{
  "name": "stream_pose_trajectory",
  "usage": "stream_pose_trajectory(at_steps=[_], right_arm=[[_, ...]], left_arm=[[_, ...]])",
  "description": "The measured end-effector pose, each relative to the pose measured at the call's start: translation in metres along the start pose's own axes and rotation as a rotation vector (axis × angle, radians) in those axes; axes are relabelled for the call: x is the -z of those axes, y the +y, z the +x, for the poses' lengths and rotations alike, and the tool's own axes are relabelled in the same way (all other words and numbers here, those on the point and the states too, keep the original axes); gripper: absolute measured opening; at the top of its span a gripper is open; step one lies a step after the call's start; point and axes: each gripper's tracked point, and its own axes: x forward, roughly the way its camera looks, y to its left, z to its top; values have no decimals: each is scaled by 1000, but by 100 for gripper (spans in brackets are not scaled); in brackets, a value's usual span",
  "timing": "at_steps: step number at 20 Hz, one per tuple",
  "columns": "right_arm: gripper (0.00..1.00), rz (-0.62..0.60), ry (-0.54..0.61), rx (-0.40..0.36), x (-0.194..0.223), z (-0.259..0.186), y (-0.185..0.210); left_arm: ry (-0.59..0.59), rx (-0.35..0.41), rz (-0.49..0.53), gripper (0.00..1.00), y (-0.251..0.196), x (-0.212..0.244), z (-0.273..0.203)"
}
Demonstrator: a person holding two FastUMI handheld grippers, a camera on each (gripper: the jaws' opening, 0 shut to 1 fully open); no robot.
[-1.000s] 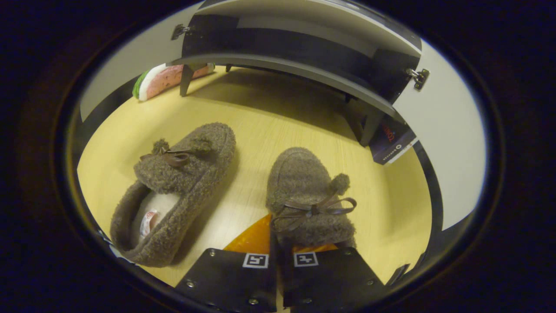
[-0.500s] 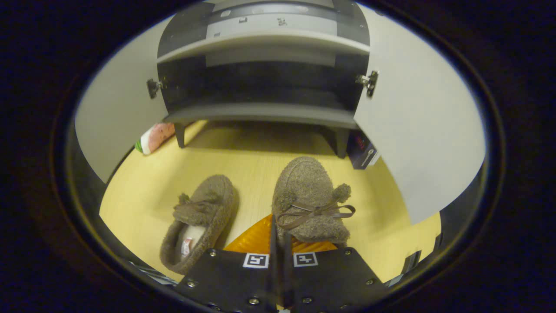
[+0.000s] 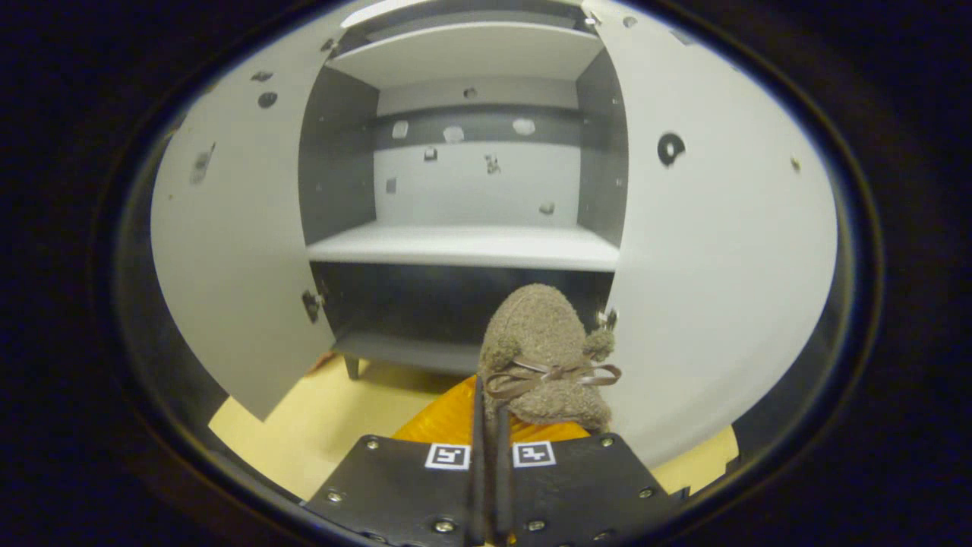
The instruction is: Grab one shoe with the right hand and put it into the shoe cabinet, grab the other shoe with the left hand and put it into the shoe cabinet; then close the right door with the right hand and the left door with the left hand.
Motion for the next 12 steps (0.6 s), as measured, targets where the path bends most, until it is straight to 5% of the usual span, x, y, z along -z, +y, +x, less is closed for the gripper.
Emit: stream_pose_trajectory(at_steps=[6,12], right_arm=[[6,-53,-214,3,-125,26,1],[6,-91,-233,33,-172,96,-11]], left_arm=[[-8,2,-4,94,0,-1,-1],[-15,-8,2,94,1,-1,0]])
